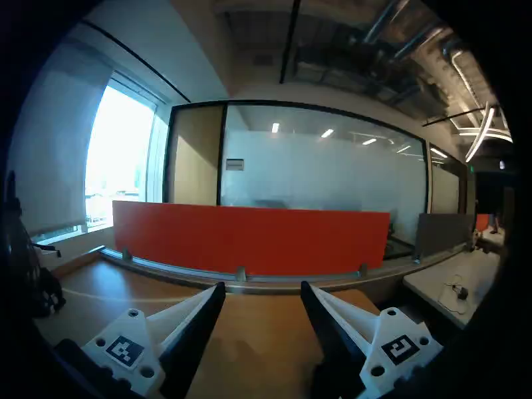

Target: Fold towel

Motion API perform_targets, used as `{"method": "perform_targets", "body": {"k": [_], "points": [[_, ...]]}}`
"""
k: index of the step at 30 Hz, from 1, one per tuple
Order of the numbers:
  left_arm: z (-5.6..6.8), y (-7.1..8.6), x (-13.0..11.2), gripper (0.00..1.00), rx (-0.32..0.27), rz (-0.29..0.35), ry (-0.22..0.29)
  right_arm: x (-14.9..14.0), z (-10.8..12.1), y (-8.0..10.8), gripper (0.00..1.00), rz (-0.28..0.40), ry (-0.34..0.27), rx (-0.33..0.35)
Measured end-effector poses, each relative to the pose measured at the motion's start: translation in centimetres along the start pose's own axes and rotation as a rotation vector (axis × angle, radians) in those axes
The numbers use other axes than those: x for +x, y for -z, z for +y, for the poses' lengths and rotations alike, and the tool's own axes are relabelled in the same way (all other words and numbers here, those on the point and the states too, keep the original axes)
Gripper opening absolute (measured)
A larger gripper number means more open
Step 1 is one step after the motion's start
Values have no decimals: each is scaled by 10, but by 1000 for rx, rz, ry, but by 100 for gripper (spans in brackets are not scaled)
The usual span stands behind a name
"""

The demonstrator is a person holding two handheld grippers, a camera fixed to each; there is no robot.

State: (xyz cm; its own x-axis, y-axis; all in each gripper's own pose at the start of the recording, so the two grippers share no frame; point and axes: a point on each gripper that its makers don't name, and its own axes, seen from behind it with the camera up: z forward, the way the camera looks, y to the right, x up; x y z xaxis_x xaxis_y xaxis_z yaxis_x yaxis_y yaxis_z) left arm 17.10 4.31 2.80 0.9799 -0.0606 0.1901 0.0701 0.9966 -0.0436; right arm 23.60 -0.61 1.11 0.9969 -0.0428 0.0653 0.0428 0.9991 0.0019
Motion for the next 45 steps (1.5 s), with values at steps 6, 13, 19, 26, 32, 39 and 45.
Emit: {"method": "perform_targets", "body": {"k": [6, 13, 19, 26, 32, 39, 45], "points": [[-1, -1, 4, 67, -7, 10, 11, 5, -16, -2, 88, 7, -15, 15], [-4, -1, 4, 67, -12, 16, 23, 4, -25, -4, 88, 3, -12, 19], [-9, -3, 0, 66, -3, 25, 13, 4, -36, -5, 88, 0, -19, 30], [-17, -4, -5, 67, 23, 72, -15, 7, -42, -5, 88, -4, -63, 44], [-20, -4, -18, 67, 35, 111, -59, 4, -36, -4, 91, -24, -84, 32], [-17, -2, -43, 67, 38, 144, -88, -8, -31, 0, 92, -39, -76, 3], [-19, -4, -68, 67, 53, 168, -99, -20, -41, 3, 93, -25, -60, 19]]}}
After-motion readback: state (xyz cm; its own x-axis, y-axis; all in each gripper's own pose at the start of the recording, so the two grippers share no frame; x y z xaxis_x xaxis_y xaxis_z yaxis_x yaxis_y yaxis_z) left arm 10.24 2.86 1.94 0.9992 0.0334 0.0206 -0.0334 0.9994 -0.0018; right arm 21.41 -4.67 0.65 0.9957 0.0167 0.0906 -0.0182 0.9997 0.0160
